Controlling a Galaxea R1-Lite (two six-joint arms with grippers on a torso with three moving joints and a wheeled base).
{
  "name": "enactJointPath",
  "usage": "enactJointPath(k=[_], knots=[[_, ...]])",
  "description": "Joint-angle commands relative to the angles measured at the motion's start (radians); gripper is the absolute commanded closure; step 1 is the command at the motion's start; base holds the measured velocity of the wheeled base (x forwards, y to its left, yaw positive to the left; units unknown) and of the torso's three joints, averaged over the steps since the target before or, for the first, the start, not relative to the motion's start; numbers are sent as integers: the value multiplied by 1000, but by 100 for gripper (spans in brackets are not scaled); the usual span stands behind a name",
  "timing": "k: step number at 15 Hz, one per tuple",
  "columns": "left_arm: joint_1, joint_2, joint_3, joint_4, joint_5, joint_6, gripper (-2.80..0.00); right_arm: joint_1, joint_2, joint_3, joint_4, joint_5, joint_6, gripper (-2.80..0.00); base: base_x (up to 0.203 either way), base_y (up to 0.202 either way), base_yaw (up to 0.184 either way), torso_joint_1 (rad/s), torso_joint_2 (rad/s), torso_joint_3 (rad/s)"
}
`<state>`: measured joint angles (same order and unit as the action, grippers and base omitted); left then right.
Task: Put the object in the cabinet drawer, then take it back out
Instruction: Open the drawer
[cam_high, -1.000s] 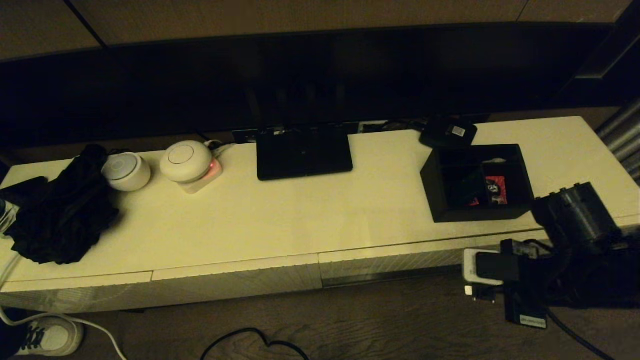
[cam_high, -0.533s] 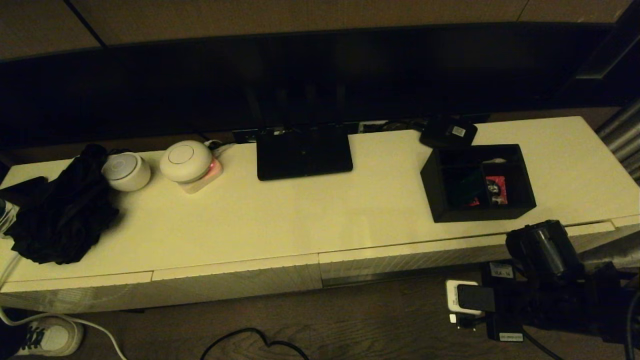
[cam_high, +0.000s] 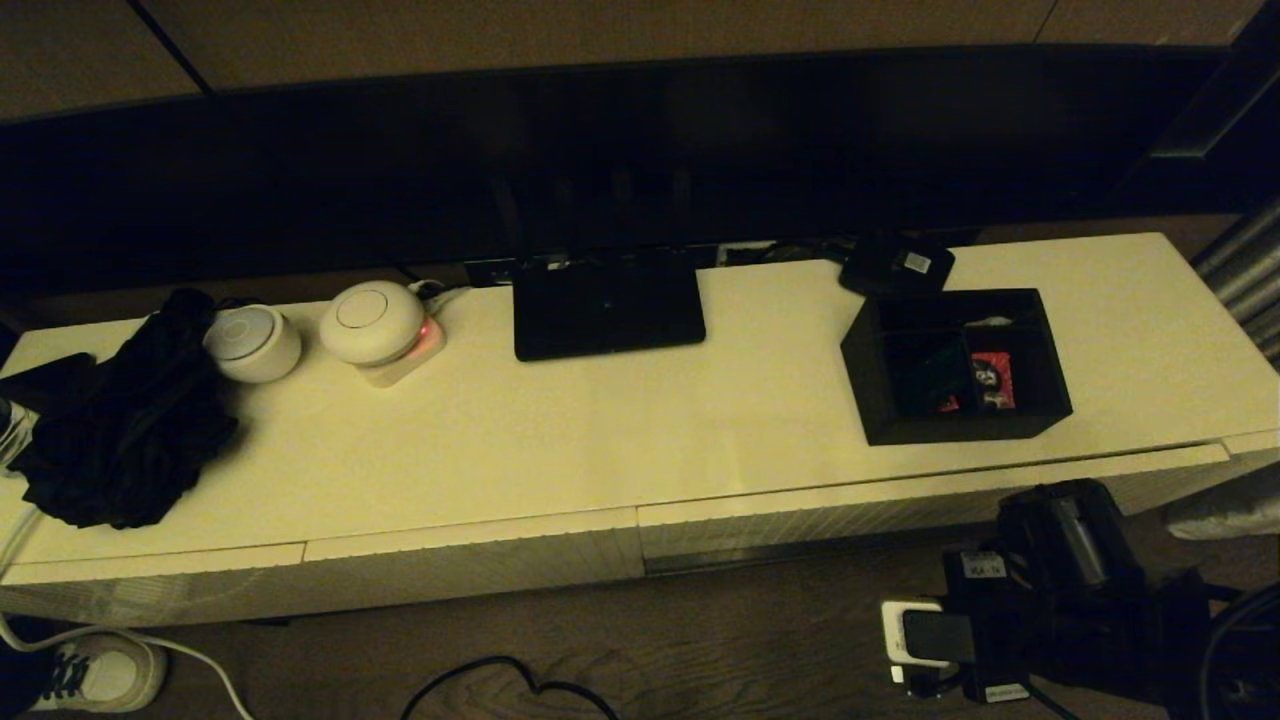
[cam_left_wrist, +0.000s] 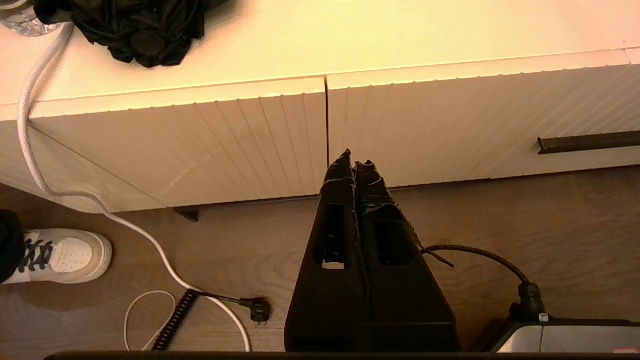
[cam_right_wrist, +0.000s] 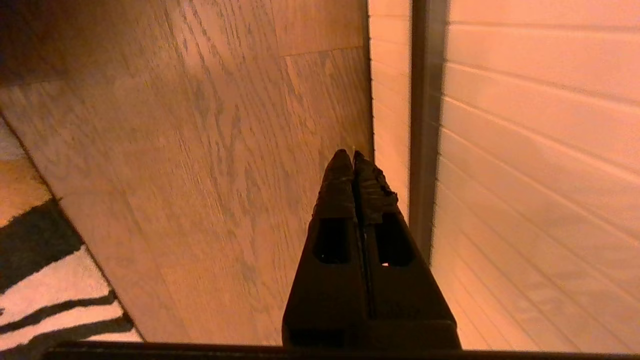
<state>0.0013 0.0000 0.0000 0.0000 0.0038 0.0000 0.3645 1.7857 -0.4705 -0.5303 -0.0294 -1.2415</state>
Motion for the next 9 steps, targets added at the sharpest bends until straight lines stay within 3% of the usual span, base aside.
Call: enactJointPath(k=[1,4,9], knots=[[0,0,3,0,1,0,0,1,81,23,-81,0,-12,0,0,0,0,0,0,0],[0,0,3,0,1,0,0,1,157,28,-189,0,-43,0,0,0,0,0,0,0],[0,0,3,0,1,0,0,-10,168,-8,-182,4,-72,0,0,0,0,0,0,0]])
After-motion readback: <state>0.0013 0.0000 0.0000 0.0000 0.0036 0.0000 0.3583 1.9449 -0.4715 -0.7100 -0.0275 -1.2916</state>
